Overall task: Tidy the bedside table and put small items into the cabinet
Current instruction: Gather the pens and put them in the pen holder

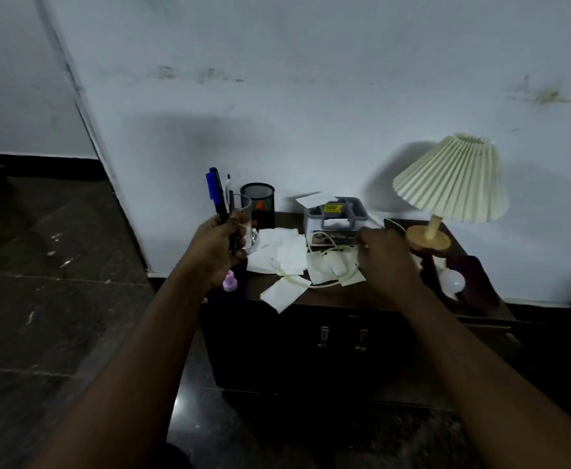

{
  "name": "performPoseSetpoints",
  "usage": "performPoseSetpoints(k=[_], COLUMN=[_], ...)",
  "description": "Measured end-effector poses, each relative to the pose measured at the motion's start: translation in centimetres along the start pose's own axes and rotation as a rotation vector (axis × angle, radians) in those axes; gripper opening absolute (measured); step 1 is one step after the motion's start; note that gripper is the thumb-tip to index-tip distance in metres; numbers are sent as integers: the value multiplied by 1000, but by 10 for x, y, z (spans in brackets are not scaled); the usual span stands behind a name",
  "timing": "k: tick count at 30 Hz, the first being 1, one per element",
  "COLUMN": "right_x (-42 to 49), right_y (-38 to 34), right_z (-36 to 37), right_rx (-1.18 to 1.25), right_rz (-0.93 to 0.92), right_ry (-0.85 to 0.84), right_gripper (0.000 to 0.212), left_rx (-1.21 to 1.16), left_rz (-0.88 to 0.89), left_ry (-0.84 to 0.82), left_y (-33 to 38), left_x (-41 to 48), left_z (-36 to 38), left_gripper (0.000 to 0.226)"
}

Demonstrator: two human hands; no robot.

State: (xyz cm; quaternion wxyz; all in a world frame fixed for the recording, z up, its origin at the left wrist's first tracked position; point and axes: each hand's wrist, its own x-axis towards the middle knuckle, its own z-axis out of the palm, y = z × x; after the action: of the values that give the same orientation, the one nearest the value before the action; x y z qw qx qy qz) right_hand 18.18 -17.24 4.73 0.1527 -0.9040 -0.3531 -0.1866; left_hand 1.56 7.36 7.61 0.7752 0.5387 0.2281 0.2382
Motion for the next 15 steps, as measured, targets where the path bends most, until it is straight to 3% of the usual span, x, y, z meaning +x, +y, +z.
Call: performPoseSetpoints(k=[4, 7, 9, 12, 15], right_x=[17, 39, 53, 63, 59], right_y=[-62, -97, -111, -112, -98], right_z=[34, 61, 74, 84, 78], right_rx=[150, 21, -42, -114, -179], right_rz=[-185, -294, -270, -219, -218], right_ry=[-194, -261, -374, -560, -550], right_gripper=[40, 52, 60, 51, 40], left_rx=[5, 58, 75, 86, 98], left_rz=[41, 40, 30, 26, 27], left_ry=[20, -4, -11, -12, -19], left_y=[5, 2, 0, -4, -5], left_x=[2, 6, 9, 13, 15], left_z=[-16, -26, -31, -34, -33], left_gripper=[24, 23, 23, 22, 22])
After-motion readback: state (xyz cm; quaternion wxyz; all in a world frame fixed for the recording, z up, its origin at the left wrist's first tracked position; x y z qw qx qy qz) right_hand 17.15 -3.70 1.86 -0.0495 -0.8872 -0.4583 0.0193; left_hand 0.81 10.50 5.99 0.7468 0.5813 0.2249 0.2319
